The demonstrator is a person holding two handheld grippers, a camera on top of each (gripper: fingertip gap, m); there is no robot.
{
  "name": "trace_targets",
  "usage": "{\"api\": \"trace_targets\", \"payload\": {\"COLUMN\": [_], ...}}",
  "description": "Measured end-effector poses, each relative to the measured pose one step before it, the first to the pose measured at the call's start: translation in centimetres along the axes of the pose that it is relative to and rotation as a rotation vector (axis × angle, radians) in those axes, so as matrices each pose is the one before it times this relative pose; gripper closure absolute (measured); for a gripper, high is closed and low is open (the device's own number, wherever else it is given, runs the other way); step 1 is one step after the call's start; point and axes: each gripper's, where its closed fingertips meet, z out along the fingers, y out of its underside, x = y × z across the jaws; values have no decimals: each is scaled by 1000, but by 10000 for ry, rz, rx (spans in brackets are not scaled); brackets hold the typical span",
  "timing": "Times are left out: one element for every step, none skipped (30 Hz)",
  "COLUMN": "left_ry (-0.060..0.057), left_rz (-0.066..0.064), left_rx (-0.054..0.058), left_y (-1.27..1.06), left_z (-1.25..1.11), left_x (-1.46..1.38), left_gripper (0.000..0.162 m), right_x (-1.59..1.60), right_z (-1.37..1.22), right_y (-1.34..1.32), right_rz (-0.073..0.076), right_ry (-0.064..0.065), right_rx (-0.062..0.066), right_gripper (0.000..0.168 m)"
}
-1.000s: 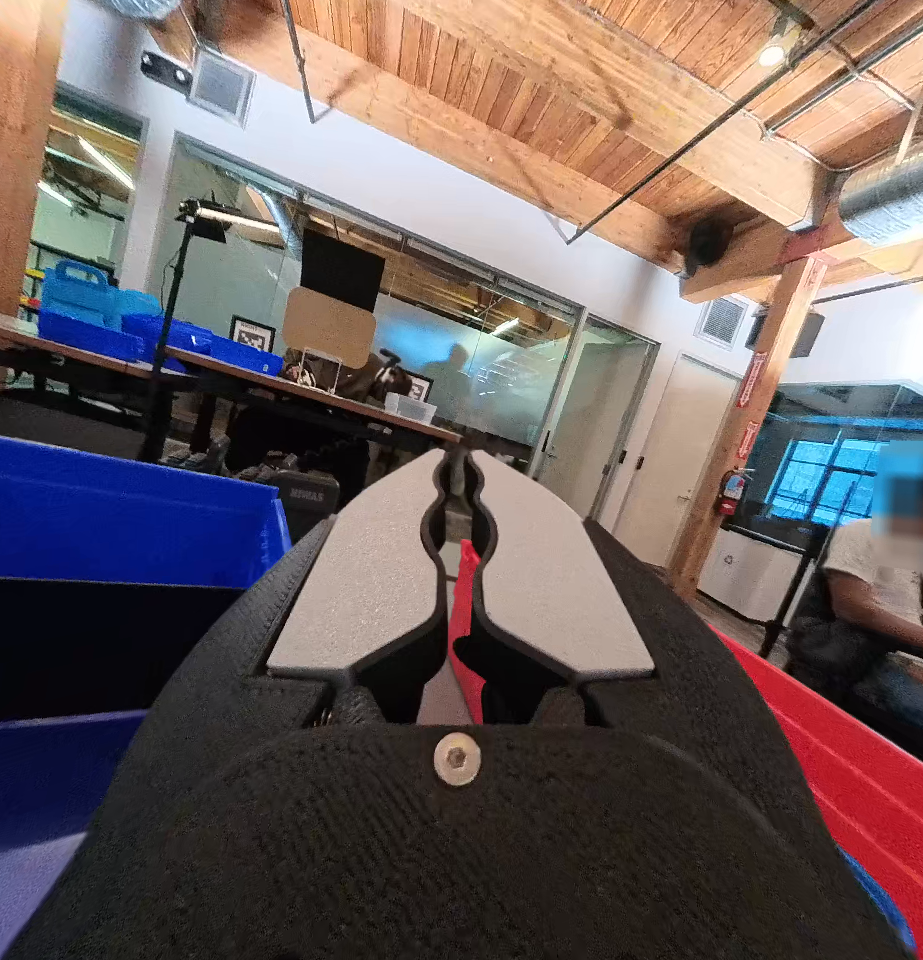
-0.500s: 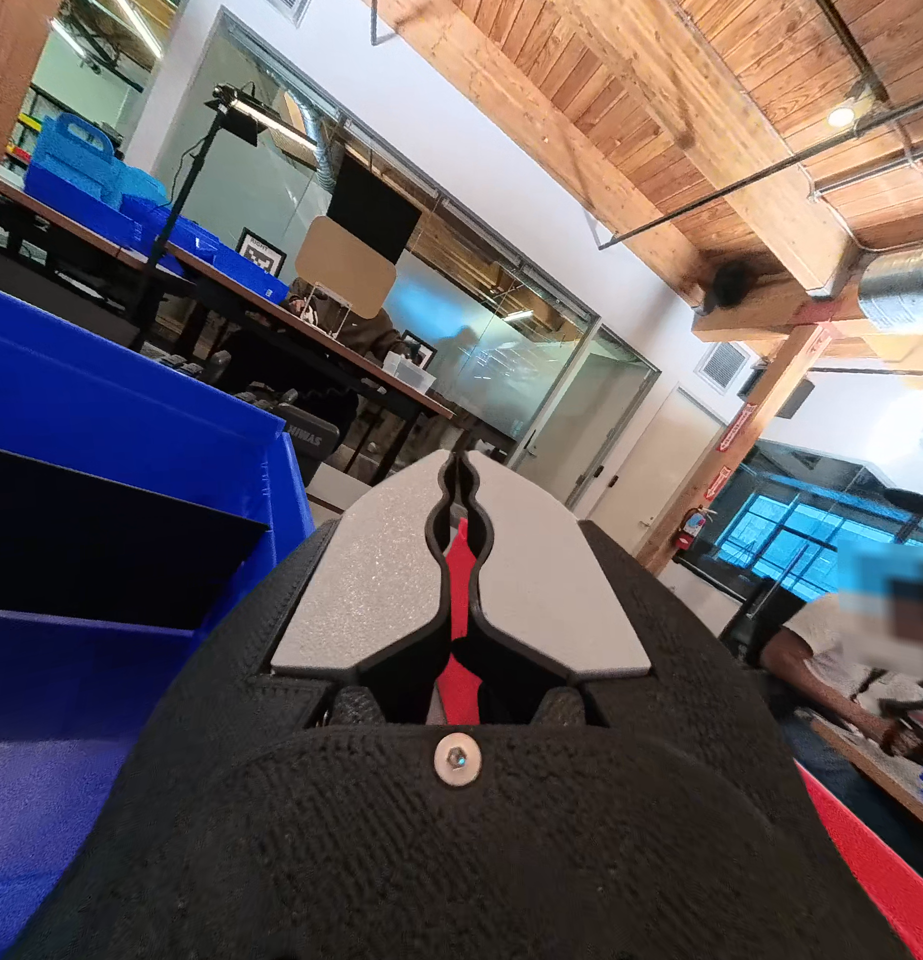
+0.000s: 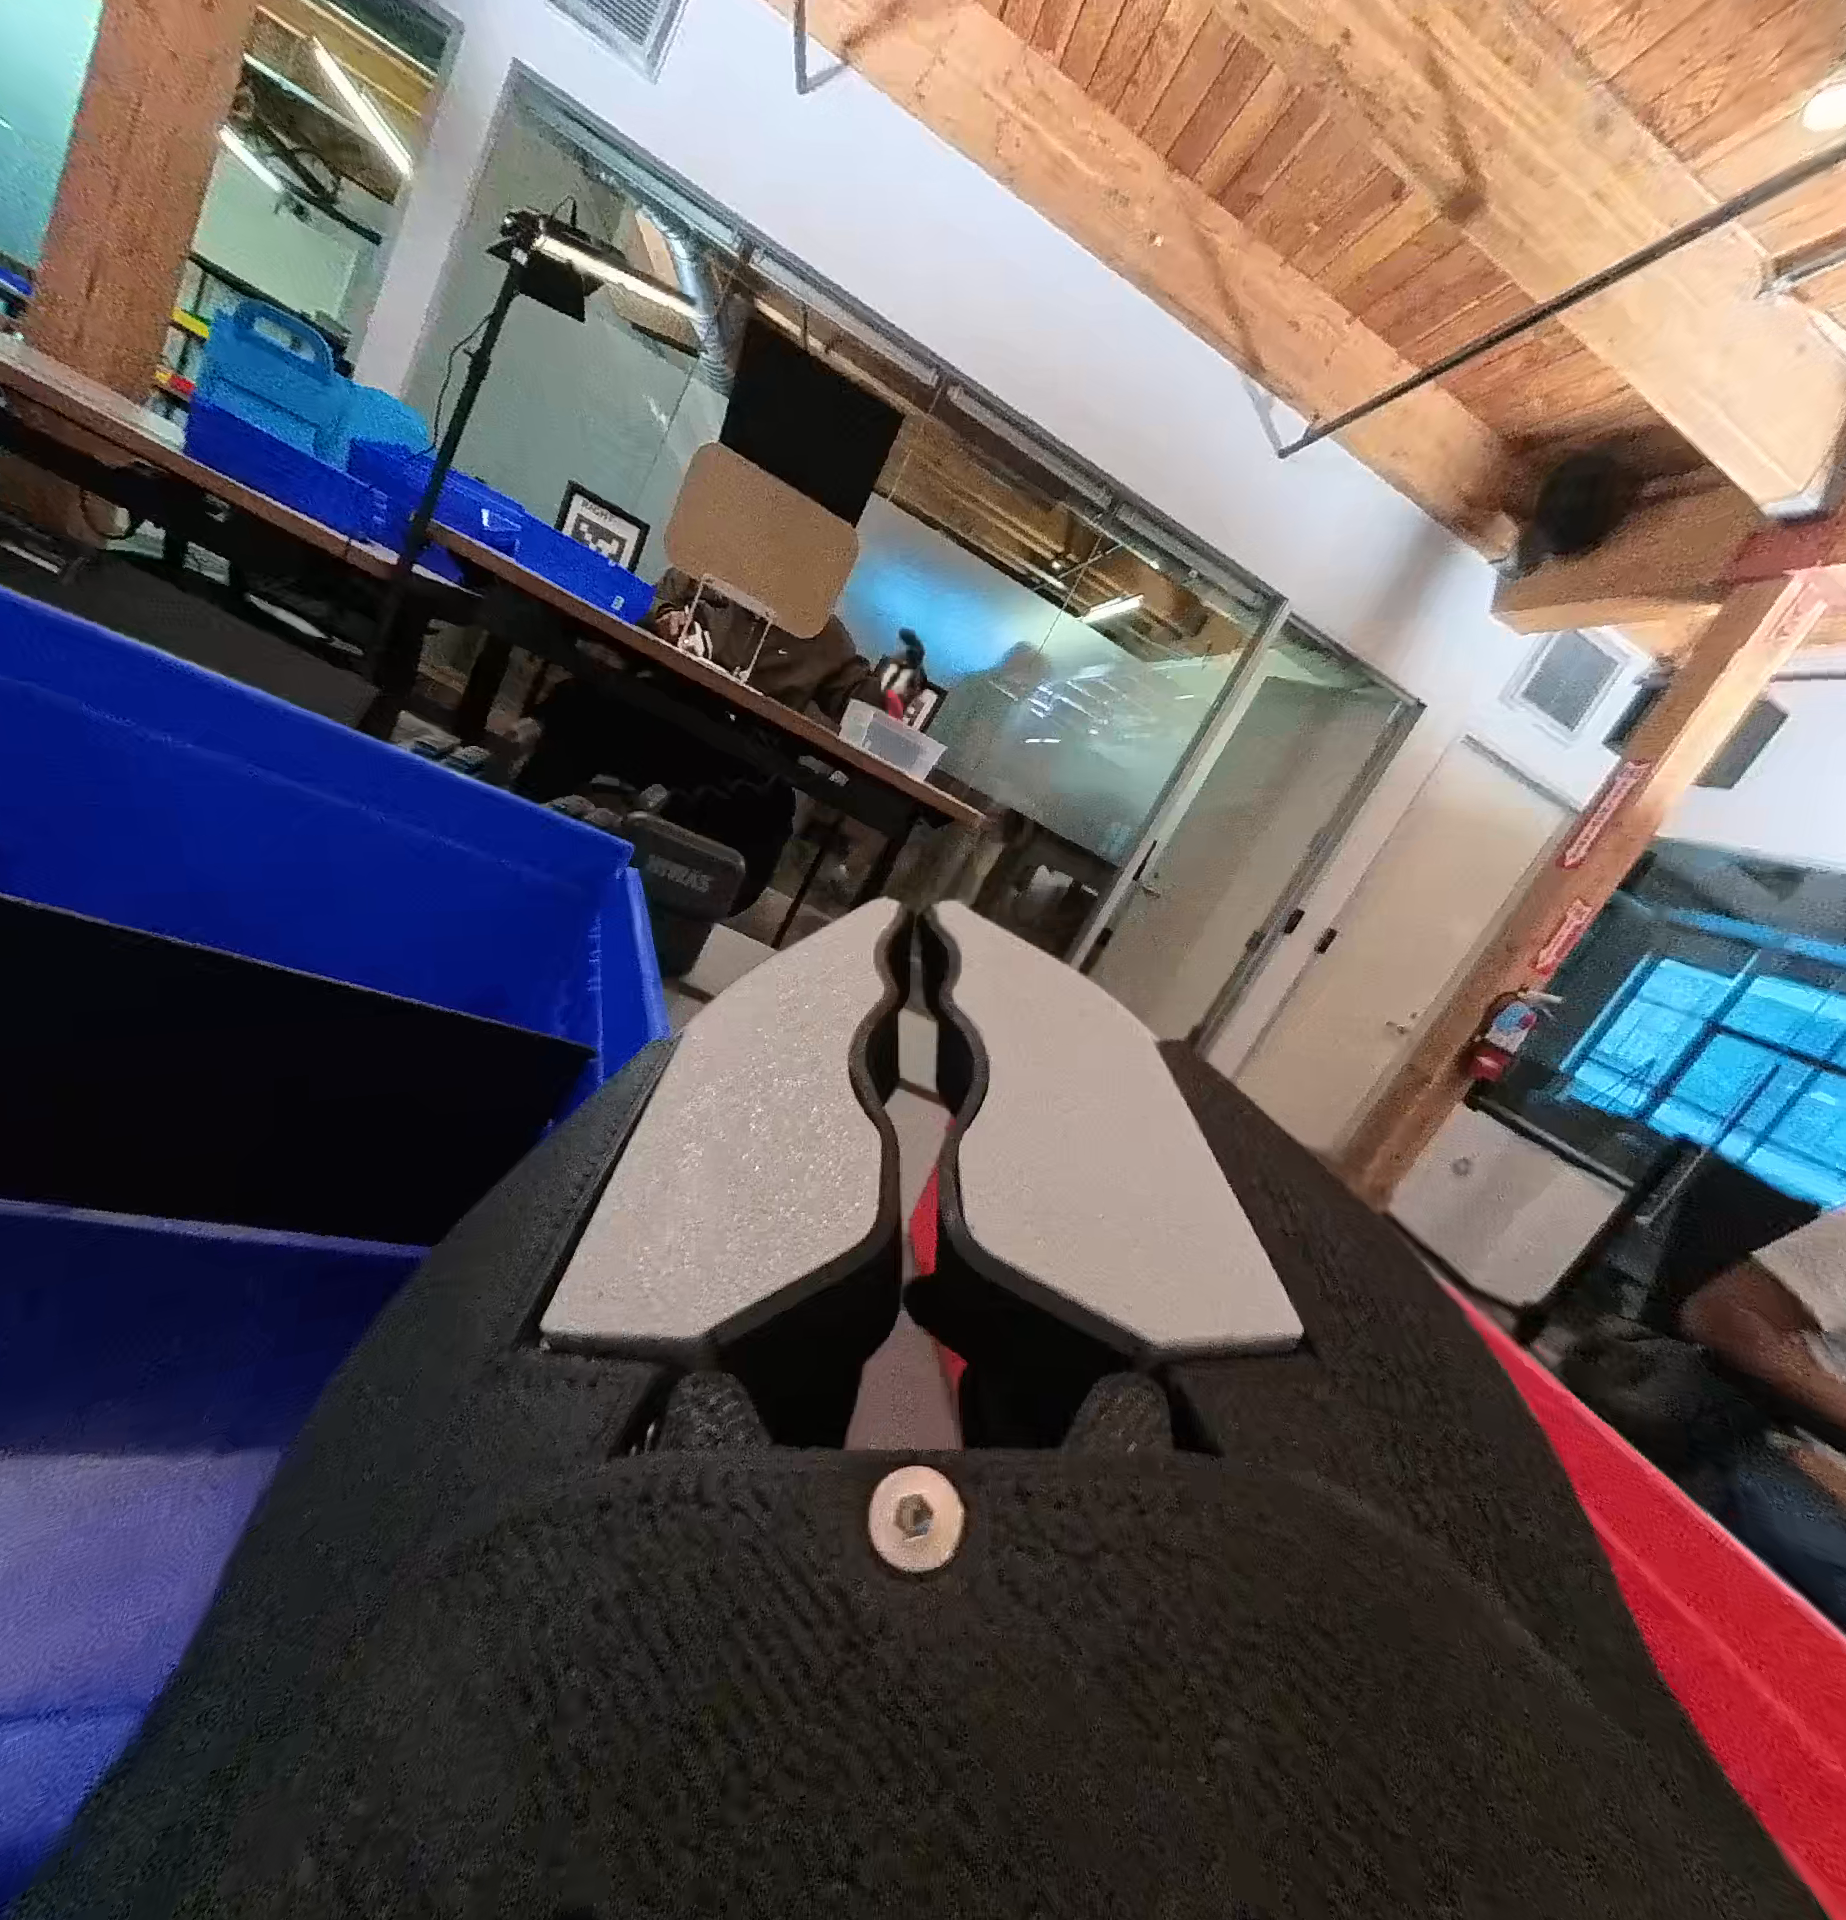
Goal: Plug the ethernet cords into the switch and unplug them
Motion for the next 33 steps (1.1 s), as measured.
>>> {"api": "trace_targets", "payload": {"left_ry": [-2, -12, -23, -40, -34, -16, -11, 13, 22, 28, 60, 65, 57, 283, 625, 722, 509, 258, 125, 92, 1, -66, -112, -191, -157, -85, -55, -49, -29, 35, 109, 111, 63], "left_rz": [11, -14, -39, -52, -59, -52, -31, -2, 25, 39, 27, -11, -101, -245, -502, -636, -402, -69, 195, 324, 323, 253, 205, 277, 414, 495, 461, 325, 140, -17, -77, -46, 41], "left_rx": [13, 27, 25, 20, 20, 21, 11, -7, -18, -16, -20, -45, -149, -214, -118, 70, 284, 309, 146, -60, -219, -240, -167, -105, -123, -189, -127, 39, 113, 76, -10, -45, -33], "left_y": [-18, -28, -44, -29, -27, -24, -15, 2, 25, 14, -1, 3, 81, 100, -149, -641, -984, -921, -541, -54, 390, 603, 610, 509, 413, 324, 139, -77, -178, -154, -9, 103, 110], "left_z": [-14, -30, -33, -44, -34, -36, -16, 7, 11, 20, -1, -31, -30, -13, -17, -53, -57, -66, -49, -1, 60, 80, 80, 56, 68, 38, -1, -32, -48, 14, 66, 63, 65], "left_x": [9, -28, -63, -106, -92, -61, -37, 17, 55, 83, 146, 158, 175, 471, 916, 992, 732, 497, 391, 353, 254, 180, 135, 11, -4, 15, 50, 72, 101, 146, 210, 223, 156], "left_gripper": [162, 162, 162, 162, 162, 162, 162, 162, 162, 162, 162, 162, 162, 162, 159, 157, 157, 158, 159, 159, 159, 160, 161, 162, 162, 162, 162, 162, 162, 162, 162, 162, 162], "right_x": [282, 81, -68, -427, -704, -816, -788, -705, -513, -115, 177, 208, -91, -121, 53, 278, 494, 510, 98, 56, 46, -96, -260, -367, -274, -107, 3, 91, 64, 106, 187, 200, 211], "right_z": [-94, -306, -492, -553, -555, -441, -247, -70, 41, 213, 403, 511, 448, 209, 377, 264, 135, 56, 137, 298, 336, 294, 242, 259, 308, 419, 515, 555, 628, 642, 604, 598, 557], "right_y": [61, -59, -238, -376, -160, 192, 610, 1025, 1181, 1183, 1028, 831, 649, 483, 351, 177, 53, -36, -66, -126, -124, -358, -438, -395, -393, -343, -277, -183, -162, -110, -85, -91, -86], "right_rz": [449, 601, 758, 767, 706, 544, 324, 48, -208, -329, -352, -282, -231, -199, -163, -104, -117, -229, -323, -437, -458, -321, -24, 205, 131, -124, -186, -37, 99, 119, 67, 29, 53], "right_ry": [-216, -403, -461, -639, -740, -727, -573, -439, -224, 40, 204, 233, 134, 143, 216, 431, 613, 591, 336, 471, 578, 449, 139, -87, -58, 79, 145, 115, 45, 28, 77, 96, 100], "right_rx": [-251, -337, -303, -200, -258, -482, -696, -885, -921, -807, -686, -569, -460, -332, -258, -167, -120, -82, -66, -73, -84, 35, 83, 62, 62, 22, 14, 12, -3, -16, -55, -82, -76], "right_gripper": [163, 153, 145, 138, 134, 127, 122, 116, 114, 114, 114, 115, 118, 123, 132, 137, 146, 156, 155, 153, 150, 150, 150, 150, 150, 150, 149, 148, 148, 148, 148, 148, 147]}}
